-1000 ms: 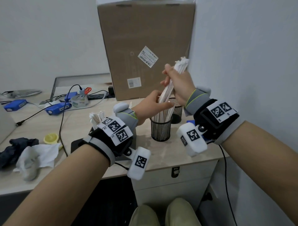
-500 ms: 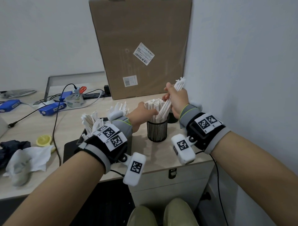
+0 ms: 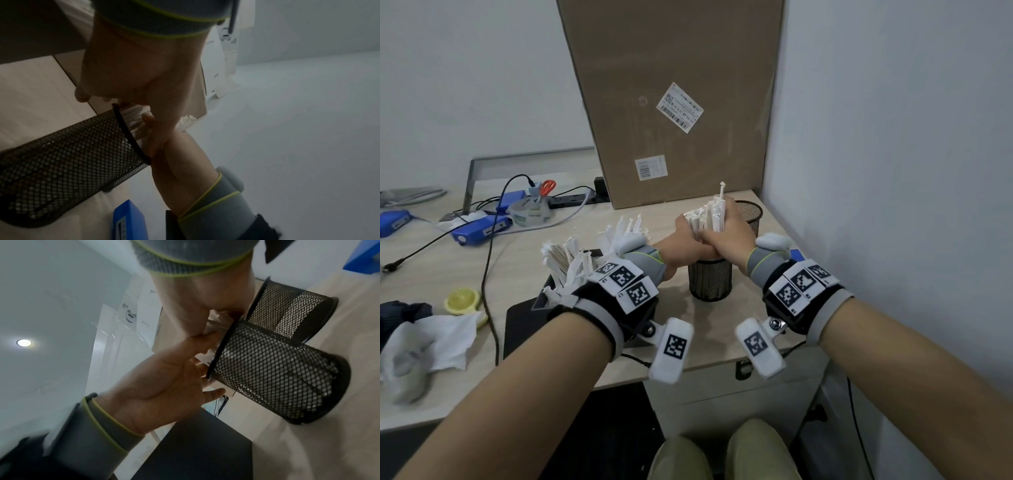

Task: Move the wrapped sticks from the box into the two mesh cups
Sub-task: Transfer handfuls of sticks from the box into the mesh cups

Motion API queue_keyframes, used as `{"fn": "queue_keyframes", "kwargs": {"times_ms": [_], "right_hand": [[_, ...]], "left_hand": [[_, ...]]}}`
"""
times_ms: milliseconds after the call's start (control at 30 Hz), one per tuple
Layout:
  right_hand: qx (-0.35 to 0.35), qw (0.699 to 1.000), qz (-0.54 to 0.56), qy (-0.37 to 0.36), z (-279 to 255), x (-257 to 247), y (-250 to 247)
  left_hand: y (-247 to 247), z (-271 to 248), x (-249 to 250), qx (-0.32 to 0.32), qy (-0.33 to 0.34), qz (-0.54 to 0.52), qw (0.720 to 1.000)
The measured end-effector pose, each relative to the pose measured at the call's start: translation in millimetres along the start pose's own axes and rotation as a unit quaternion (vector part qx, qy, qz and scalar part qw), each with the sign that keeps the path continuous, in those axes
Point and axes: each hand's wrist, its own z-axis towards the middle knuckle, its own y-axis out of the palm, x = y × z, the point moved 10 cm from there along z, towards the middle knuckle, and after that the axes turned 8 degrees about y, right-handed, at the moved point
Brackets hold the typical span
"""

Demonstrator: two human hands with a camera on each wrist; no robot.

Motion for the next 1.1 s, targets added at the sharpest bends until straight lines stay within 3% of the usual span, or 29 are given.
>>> {"fn": "queue_keyframes", "kwargs": {"times_ms": [167, 267, 500, 600, 667, 733, 833, 967, 1033, 1100], "right_hand": [[-0.063, 0.997, 0.0, 0.048, 5.5, 22.3, 7.8], [-0.078, 0.996, 0.013, 0.032, 4.2, 21.7, 11.9], [-0.083, 0.996, -0.018, -0.041, -4.6, 7.7, 7.7], [-0.144, 0.987, -0.066, -0.023, -6.0, 9.2, 16.4], [-0.137, 0.987, -0.082, -0.01, -0.2, 10.1, 13.5], [-0.129, 0.988, -0.084, -0.009, 2.8, 8.0, 11.1], [-0.153, 0.986, -0.074, 0.002, 1.3, 6.5, 17.4], [-0.15, 0.988, -0.04, 0.013, 3.0, 5.2, 18.6], [-0.145, 0.987, -0.062, 0.018, 3.6, 8.2, 13.8], [-0.151, 0.986, -0.051, 0.048, -3.2, 7.6, 4.7]], "left_hand": [[1.5, 3.9, 0.0, 0.001, 0.028, 0.011, 1.0], [2.8, 22.4, -10.0, -0.001, 0.067, 0.022, 0.997], [12.8, -2.3, 16.0, -0.017, 0.097, 0.033, 0.995], [4.1, -4.7, 13.2, -0.011, 0.072, 0.009, 0.997], [-7.2, -9.1, 27.8, 0.026, 0.097, -0.013, 0.995], [-16.7, -14.5, 58.5, 0.064, 0.174, 0.037, 0.982], [-6.8, -11.4, 89.3, 0.035, 0.258, 0.225, 0.939], [17.8, 1.4, 65.2, -0.063, 0.181, 0.377, 0.906], [10.6, 0.9, 60.6, -0.042, 0.168, 0.355, 0.919], [-5.4, -3.8, 70.4, 0.003, 0.204, 0.301, 0.932]]}}
